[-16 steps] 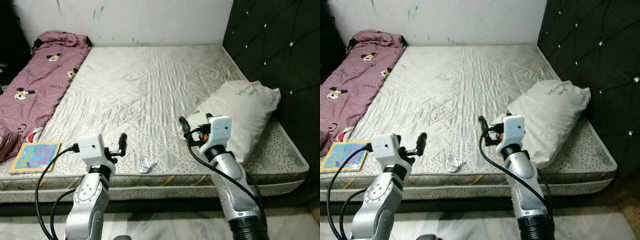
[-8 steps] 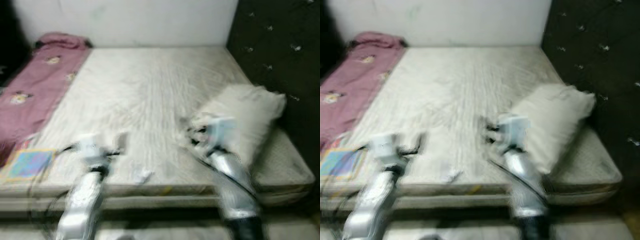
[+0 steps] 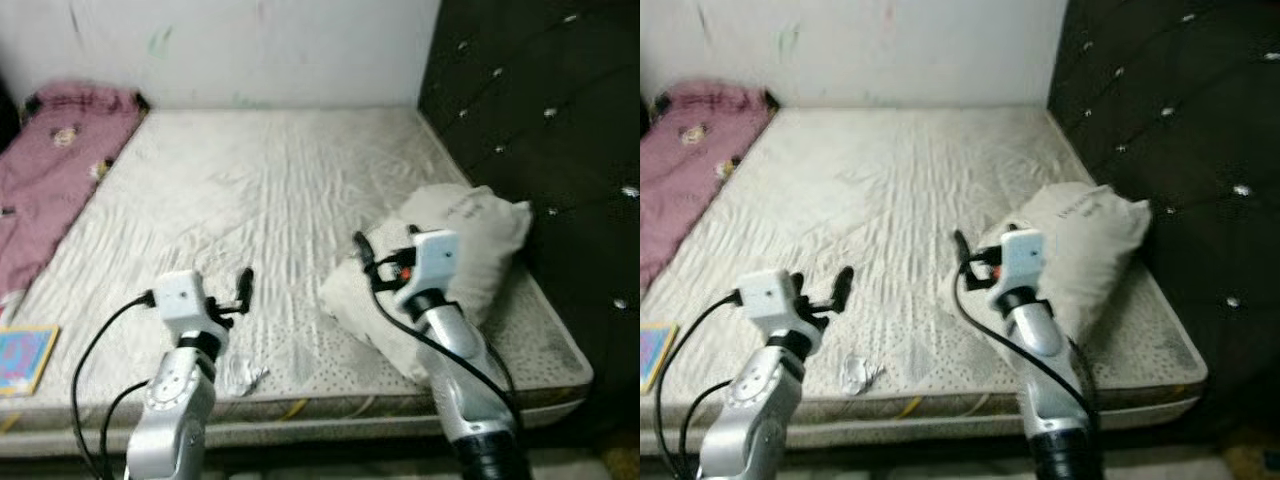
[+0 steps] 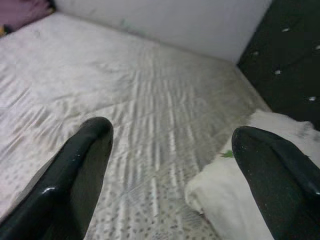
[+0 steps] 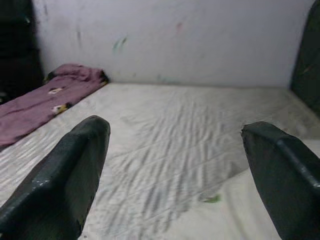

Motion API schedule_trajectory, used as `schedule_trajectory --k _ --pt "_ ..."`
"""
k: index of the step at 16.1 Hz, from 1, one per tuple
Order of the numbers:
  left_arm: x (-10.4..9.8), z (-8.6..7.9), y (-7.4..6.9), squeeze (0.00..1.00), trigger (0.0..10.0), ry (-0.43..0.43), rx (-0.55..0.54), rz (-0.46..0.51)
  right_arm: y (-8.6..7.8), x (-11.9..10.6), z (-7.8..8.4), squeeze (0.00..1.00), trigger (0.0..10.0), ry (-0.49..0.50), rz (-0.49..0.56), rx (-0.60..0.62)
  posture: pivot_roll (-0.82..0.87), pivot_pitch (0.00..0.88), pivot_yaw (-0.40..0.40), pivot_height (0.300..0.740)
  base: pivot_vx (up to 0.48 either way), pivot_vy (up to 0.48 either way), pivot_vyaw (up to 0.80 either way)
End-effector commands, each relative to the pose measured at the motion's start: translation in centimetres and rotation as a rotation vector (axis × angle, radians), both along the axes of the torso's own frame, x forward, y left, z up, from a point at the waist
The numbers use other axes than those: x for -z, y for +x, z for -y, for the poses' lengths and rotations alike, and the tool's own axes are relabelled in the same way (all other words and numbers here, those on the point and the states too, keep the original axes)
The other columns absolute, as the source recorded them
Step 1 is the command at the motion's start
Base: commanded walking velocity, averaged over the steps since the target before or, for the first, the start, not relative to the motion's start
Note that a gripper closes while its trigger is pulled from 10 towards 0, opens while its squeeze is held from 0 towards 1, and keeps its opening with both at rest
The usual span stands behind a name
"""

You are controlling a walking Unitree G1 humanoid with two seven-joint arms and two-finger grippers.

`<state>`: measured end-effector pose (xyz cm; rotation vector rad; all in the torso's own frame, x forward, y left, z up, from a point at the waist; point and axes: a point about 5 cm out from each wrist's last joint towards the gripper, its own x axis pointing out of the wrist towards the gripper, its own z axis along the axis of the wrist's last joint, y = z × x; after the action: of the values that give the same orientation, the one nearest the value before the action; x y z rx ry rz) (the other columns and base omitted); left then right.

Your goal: Clean up the room

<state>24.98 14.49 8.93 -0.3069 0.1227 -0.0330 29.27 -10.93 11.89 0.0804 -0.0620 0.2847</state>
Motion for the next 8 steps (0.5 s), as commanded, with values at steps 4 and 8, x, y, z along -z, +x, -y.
schedule_trajectory --k 4,8 --pt "-0.12 0.80 0.36 0.00 10.0 -0.018 0.036 0.005 0.09 0.27 -0.35 0.00 10.0 0.017 -0.010 -0.015 0.10 0.000 -0.009 0.740 0.000 0.000 0.00" --pt "-0.12 0.95 0.50 0.00 10.0 -0.031 0.034 0.002 0.54 0.32 -0.54 0.00 10.0 0.020 -0.020 -0.015 0.10 0.000 -0.010 0.740 0.000 0.480 -0.33"
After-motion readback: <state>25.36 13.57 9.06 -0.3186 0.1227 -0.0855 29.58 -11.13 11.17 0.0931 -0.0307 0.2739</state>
